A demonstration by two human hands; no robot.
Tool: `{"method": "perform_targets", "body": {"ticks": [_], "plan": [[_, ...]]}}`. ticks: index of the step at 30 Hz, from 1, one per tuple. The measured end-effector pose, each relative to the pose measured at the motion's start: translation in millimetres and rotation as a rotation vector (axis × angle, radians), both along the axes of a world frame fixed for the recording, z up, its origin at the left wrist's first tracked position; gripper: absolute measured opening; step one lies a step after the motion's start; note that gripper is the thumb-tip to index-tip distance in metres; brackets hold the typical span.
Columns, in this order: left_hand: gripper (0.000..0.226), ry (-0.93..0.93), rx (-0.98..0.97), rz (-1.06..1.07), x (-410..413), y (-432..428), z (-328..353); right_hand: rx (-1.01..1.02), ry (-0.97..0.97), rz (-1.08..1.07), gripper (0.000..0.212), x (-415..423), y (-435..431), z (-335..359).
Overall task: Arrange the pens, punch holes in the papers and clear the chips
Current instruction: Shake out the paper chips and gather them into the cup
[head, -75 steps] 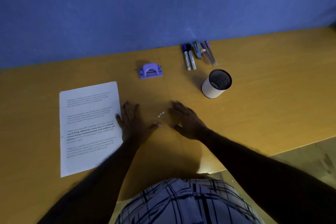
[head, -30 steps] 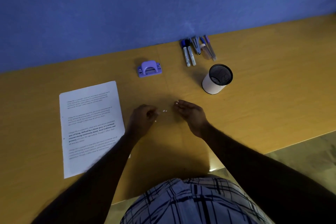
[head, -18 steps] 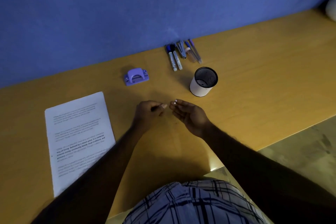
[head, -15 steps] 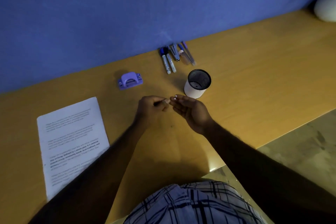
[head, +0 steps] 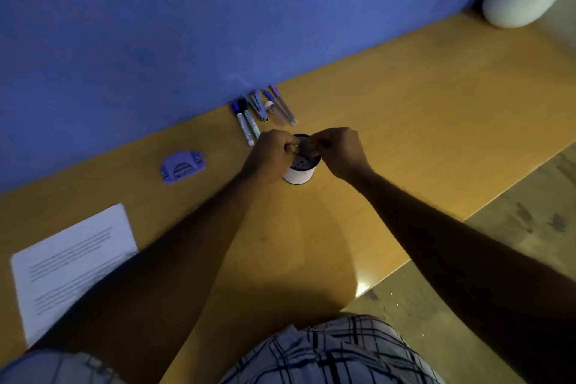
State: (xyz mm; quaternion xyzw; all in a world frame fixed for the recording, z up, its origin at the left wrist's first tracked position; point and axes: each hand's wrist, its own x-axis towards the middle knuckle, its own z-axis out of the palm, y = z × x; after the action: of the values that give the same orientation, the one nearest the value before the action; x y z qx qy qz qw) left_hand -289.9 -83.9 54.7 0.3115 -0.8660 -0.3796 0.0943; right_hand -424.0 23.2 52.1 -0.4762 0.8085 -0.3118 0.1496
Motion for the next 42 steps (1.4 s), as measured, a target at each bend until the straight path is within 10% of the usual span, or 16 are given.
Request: {"method": "perform_targets", "body": {"ticks": [13, 26, 42], "plan": [[0.029, -0.099, -0.135, -0.085, -10, -12, 4, 0.109, -0.073, 0.109, 0.026, -20, -16, 14], [0.037, 0.220, 0.758, 0.127, 4, -10, 9, 0.026, -0.604, -0.101, 0.030, -20, -6, 17], [0.033, 0.189, 0.587, 0.236, 23, -6, -3, 0.056, -0.035, 0.022, 0.038, -3, -9, 6]]}}
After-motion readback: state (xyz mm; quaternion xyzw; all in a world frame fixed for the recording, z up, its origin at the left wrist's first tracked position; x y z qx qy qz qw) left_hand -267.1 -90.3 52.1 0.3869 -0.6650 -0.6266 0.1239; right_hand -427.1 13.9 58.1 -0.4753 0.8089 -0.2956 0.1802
